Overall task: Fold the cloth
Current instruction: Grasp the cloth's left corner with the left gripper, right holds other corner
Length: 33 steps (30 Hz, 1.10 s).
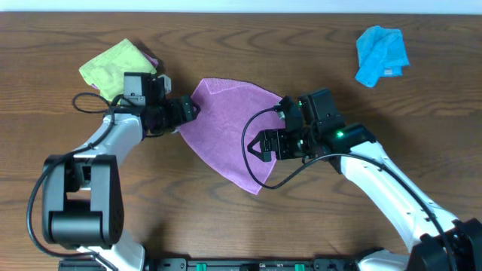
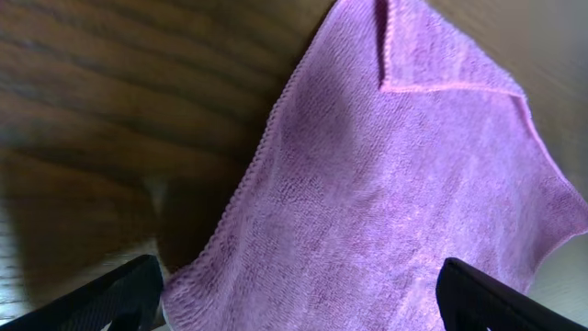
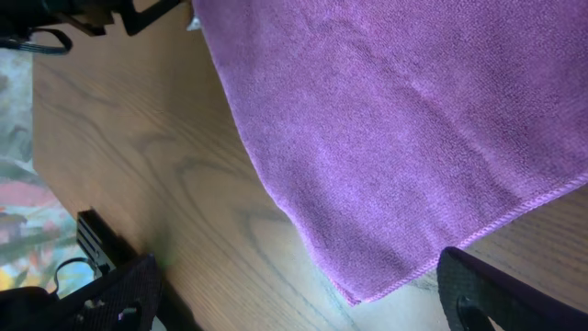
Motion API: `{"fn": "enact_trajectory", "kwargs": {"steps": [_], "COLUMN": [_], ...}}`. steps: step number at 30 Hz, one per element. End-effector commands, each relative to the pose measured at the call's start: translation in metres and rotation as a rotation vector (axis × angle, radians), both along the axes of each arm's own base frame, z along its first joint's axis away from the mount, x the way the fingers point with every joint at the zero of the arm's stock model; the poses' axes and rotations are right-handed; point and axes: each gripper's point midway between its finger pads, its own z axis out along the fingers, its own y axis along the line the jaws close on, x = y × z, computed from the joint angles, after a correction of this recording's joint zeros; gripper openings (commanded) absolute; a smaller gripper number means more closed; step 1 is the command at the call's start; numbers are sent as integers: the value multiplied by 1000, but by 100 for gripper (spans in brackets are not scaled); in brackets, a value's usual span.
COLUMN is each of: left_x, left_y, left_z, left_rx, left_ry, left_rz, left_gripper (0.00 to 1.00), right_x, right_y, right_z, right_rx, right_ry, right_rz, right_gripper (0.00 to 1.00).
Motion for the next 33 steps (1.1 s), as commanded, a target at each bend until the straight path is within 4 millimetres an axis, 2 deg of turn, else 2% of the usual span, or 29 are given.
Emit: {"fn": "enact_trajectory", "kwargs": {"steps": [1, 7, 18, 23, 24, 30, 33], "left_x": [-1, -2, 1, -3, -3, -6, -9], "left_y": [-8, -7, 8, -3, -5, -14, -15], "left_z": [-7, -10, -13, -11, -11, -11, -13], "left_rx": [-43, -40, 21, -23, -24, -29, -34], "left_ry": [30, 37, 12, 19, 19, 26, 40], "left_rz": [-17, -17, -17, -47, -51, -68, -60], "left_gripper": [99, 100, 99, 100, 95, 84, 82], "right_x": [-2, -3, -4, -3, -3, -3, -3], "right_y": [0, 0, 0, 0, 0, 0, 0], "right_z": [5, 5, 4, 4, 4, 4, 4], "right_rx": [18, 17, 15, 15, 15, 15, 15], "right_ry": [3, 5, 10, 8, 8, 7, 7], "right_rz": [-3, -3, -3, -4, -4, -4, -4], "right_gripper": [96, 96, 96, 96, 96, 96, 96]}}
